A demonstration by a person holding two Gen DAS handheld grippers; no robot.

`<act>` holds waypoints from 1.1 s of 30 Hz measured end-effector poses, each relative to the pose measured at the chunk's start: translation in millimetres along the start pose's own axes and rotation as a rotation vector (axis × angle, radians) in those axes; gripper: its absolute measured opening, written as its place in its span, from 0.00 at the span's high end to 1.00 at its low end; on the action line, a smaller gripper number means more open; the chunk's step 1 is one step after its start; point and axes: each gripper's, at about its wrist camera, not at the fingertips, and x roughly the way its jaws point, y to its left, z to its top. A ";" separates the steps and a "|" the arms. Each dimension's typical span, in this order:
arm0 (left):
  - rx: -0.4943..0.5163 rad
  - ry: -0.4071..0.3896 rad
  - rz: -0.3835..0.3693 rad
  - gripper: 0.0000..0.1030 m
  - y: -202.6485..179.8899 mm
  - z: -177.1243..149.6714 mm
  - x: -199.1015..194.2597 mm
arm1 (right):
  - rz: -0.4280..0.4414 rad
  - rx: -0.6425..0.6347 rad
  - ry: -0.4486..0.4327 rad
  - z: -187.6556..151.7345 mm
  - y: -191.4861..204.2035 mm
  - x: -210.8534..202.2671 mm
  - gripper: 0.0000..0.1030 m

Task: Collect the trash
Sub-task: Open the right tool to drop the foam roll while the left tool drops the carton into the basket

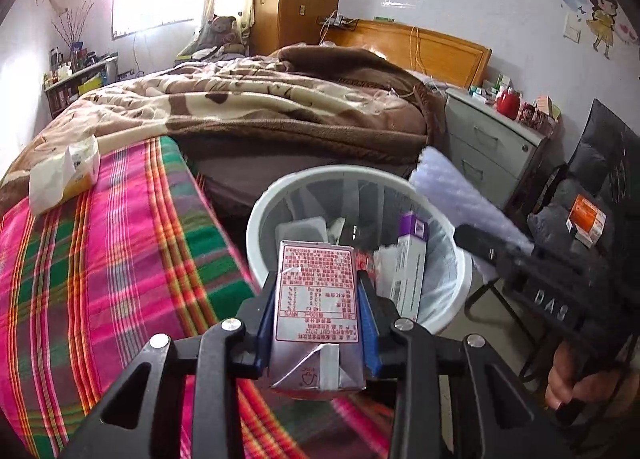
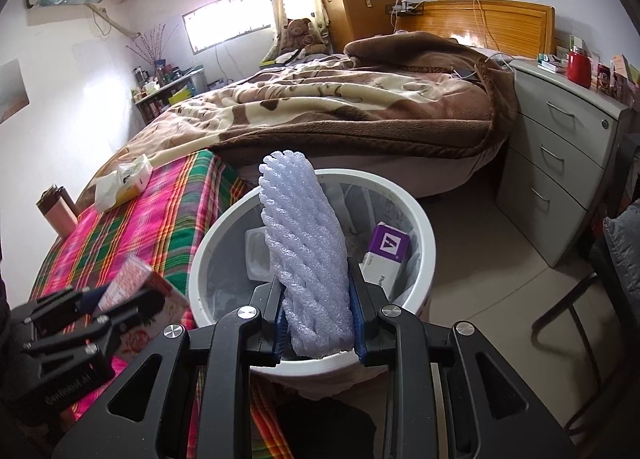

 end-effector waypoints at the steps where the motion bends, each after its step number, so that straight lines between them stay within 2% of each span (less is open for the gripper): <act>1: 0.000 -0.006 -0.005 0.64 -1.9 5.1 1.9 | -0.009 0.000 -0.002 1.5 -1.6 0.5 0.74; 7: 0.013 -0.018 0.001 0.64 -14.0 24.0 18.7 | -0.037 -0.001 -0.002 8.0 -9.5 7.8 0.74; 15: 0.007 -0.005 -0.019 0.63 -25.2 32.8 40.2 | -0.062 0.007 0.015 12.2 -18.0 19.1 0.74; 17: 0.004 0.006 -0.012 0.60 -25.3 33.9 44.9 | -0.070 0.002 0.016 12.3 -19.3 20.8 0.74; 20: -0.008 0.010 -0.016 0.41 -24.5 33.5 46.9 | -0.076 -0.002 0.032 12.2 -20.5 24.6 0.71; 21: -0.006 0.007 -0.014 0.36 -24.9 33.2 46.2 | -0.080 -0.005 0.036 11.4 -20.2 25.2 0.65; 22: -0.007 0.001 -0.008 0.35 -24.2 32.7 44.8 | -0.084 -0.008 0.038 11.9 -20.0 25.4 0.56; 24: -0.014 -0.003 -0.004 0.34 -22.3 32.1 42.0 | -0.090 -0.011 0.039 11.4 -19.7 24.8 0.47; 27: -0.017 -0.006 0.002 0.29 -19.6 30.4 36.5 | -0.077 -0.008 0.032 9.4 -18.2 19.6 0.47; 33: -0.021 -0.030 0.020 0.26 -14.1 22.1 17.2 | -0.073 -0.014 0.014 5.7 -12.7 10.2 0.46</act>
